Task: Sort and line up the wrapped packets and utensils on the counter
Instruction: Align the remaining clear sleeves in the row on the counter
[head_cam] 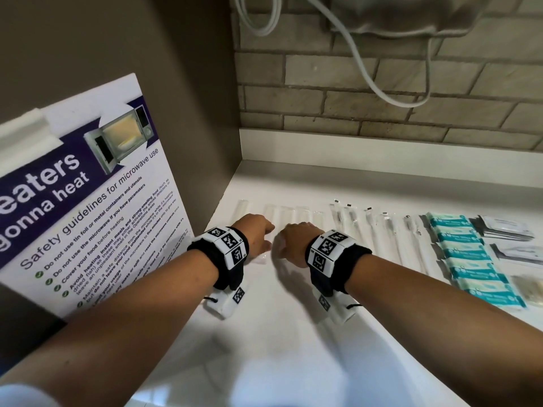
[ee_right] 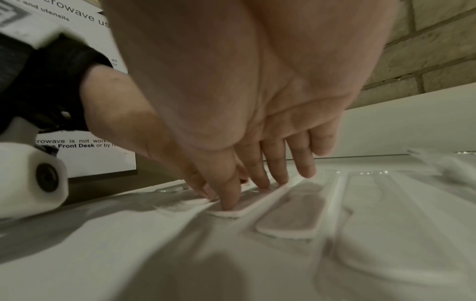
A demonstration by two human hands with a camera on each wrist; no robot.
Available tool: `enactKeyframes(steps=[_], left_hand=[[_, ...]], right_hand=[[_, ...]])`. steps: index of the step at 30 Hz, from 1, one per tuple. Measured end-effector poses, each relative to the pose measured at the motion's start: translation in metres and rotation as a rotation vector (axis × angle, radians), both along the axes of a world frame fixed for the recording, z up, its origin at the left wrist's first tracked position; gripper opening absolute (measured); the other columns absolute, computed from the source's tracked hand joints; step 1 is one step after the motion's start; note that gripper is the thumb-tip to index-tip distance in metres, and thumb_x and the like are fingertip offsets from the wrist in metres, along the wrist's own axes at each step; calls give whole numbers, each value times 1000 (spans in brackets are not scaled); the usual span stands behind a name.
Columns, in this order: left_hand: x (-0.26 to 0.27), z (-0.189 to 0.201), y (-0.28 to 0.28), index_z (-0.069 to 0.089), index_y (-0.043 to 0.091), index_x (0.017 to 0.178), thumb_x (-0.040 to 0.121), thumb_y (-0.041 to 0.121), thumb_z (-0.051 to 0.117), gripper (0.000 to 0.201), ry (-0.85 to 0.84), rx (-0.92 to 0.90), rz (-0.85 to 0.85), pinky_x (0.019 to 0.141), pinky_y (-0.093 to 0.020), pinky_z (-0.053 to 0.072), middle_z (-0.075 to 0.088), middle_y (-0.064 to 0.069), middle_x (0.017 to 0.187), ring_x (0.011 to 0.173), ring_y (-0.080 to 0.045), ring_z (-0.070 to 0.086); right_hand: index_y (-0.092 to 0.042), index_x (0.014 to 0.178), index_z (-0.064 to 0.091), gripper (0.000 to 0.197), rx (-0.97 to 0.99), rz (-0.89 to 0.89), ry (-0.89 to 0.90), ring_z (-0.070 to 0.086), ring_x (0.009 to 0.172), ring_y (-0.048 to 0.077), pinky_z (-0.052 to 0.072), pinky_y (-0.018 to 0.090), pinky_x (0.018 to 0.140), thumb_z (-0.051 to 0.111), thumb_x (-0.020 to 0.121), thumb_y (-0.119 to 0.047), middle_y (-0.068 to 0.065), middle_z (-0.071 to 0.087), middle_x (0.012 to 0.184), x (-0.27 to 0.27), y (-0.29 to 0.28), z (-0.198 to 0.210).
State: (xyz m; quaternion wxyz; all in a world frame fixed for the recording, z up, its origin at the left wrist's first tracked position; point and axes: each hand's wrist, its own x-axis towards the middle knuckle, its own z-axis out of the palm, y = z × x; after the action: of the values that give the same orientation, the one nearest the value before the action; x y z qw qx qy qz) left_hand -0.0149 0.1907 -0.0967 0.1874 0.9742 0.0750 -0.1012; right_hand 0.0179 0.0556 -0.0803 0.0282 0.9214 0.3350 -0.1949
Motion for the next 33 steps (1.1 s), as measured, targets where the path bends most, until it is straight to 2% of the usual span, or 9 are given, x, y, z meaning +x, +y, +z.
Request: enactKeyframes(steps=[7,12,16,20,22,24,26,31,33], left_hand=[[1,0,0,51,9,139,90,25,67,54,-21,-11,-4,107,-30,41,55,-8,140,128,-22,53],[4,2,5,51,11,138,92,21,62,48,-54,-81,57,108,-32,40,55,-6,140,129,-20,52],[6,0,20,56,21,133,93,24,53,40,-93,148,117,108,-37,36,47,-2,142,130,-27,41],[4,-1,32,50,12,132,88,13,44,44,84,353,163,108,-39,35,45,-11,135,127,-31,38],[4,-2,33,50,7,132,90,12,44,43,165,365,209,108,-39,37,41,-13,136,129,-33,39],[3,-3,32,49,5,133,91,11,43,42,191,359,226,105,-40,39,38,-14,137,128,-34,43],[3,-2,30,49,4,132,93,10,43,40,193,346,219,101,-38,40,36,-14,137,124,-34,47],[5,-1,27,60,1,111,94,12,47,25,169,266,163,84,-33,44,38,-16,132,107,-34,58],[4,0,27,61,2,108,94,14,48,22,148,257,130,84,-33,44,42,-16,129,106,-33,58]], right_hand=[[-24,111,67,32,-24,-3,15,58,108,30,45,36,86,44,92,-36,4,63,113,3,4,-1],[-14,124,59,34,9,-4,-70,55,117,29,44,35,92,46,96,-25,8,61,122,1,8,5],[-13,128,53,37,94,33,-76,53,119,29,40,35,95,47,95,-28,9,59,125,-1,18,5],[-13,133,50,44,73,78,-98,47,125,32,32,39,108,41,96,-34,9,55,132,-2,26,-3],[-15,128,56,40,56,84,-98,48,123,31,33,39,107,42,94,-32,7,56,127,-1,28,-7],[-19,119,63,34,39,94,-87,50,119,30,36,36,101,49,91,-32,5,59,121,2,28,-9],[-21,118,65,33,28,99,-75,50,118,28,37,35,97,56,88,-34,3,59,120,3,28,-9],[-24,122,63,35,17,107,-76,47,122,28,36,35,100,58,89,-34,3,57,125,8,26,-9],[-24,122,63,34,14,108,-84,47,122,28,36,35,101,57,90,-33,3,58,125,9,26,-10]])
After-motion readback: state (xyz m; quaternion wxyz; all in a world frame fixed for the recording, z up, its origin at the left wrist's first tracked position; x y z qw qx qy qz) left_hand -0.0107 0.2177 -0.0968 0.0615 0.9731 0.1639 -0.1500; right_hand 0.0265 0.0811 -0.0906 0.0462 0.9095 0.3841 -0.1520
